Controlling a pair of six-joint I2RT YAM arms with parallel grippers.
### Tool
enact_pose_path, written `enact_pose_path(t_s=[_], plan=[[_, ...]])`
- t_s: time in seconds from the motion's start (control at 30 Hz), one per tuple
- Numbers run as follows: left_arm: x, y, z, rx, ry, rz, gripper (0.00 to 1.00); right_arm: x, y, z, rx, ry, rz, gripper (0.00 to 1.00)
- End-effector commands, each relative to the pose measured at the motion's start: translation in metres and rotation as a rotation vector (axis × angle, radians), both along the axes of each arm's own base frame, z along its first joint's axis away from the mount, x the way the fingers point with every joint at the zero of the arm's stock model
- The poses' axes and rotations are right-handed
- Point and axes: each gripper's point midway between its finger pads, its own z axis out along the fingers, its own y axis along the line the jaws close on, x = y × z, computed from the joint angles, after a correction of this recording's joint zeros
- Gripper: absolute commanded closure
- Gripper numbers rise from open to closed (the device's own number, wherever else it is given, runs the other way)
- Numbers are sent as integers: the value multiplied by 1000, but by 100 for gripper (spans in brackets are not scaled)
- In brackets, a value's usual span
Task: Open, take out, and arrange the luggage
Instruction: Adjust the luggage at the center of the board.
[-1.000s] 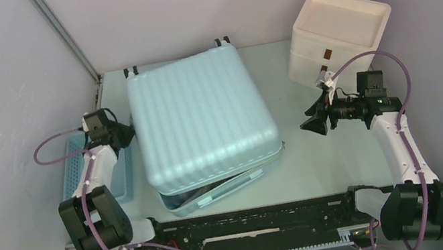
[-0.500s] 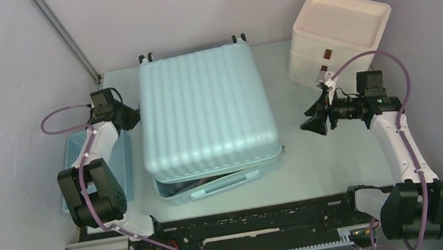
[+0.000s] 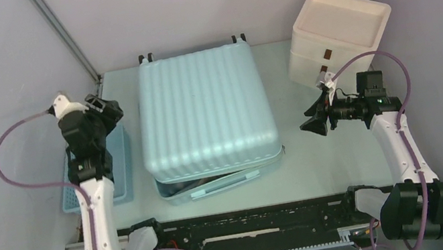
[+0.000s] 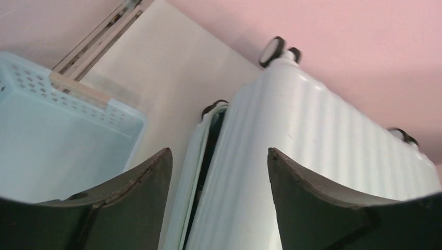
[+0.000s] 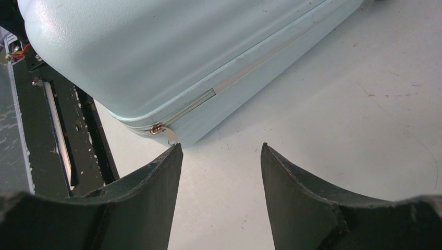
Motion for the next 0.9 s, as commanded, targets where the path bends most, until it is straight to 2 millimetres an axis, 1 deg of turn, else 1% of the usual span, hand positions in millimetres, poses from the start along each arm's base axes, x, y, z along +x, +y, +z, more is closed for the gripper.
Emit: enact_pose_path(t_s=[0.0, 0.07, 0.13, 0.23, 0.33, 0.37, 0.4, 0.43, 0.5, 0.57, 0.67, 0.73, 0.77, 0.87], plan=[[-20, -37, -1, 56, -86, -219, 27, 1, 0, 8, -5, -50, 18, 34], [-32, -61, 8, 31, -141, -337, 27, 3, -1, 7, -24, -63, 13, 34], [-42, -80, 12, 2, -171, -427, 28, 9, -3, 6, -37, -75, 1, 34], [-55, -100, 13, -11, -182, -527, 29, 23, -5, 13, -43, -83, -43, 34], [-71, -114, 16, 10, -198, -619, 29, 44, 0, 22, -80, -101, -100, 35], [-75, -117, 18, 23, -211, -639, 29, 48, 7, 23, -93, -110, -101, 35], [-79, -120, 18, 31, -220, -654, 28, 54, 8, 22, -106, -111, -120, 36], [-84, -122, 20, 45, -238, -666, 28, 56, 19, 21, -111, -111, -102, 37], [-92, -128, 20, 53, -264, -696, 28, 57, 34, 13, -130, -86, -80, 40], [-99, -133, 21, 51, -290, -721, 27, 51, 50, 3, -147, -54, -39, 44], [-111, -139, 25, 50, -328, -745, 24, 35, 71, -7, -147, -16, 59, 59], [-116, -140, 26, 51, -343, -748, 23, 18, 85, -12, -138, 5, 150, 68], [-118, -141, 27, 49, -349, -748, 22, 9, 91, -15, -136, 16, 196, 71], [-122, -143, 26, 40, -356, -752, 22, -20, 107, -24, -136, 16, 330, 74]])
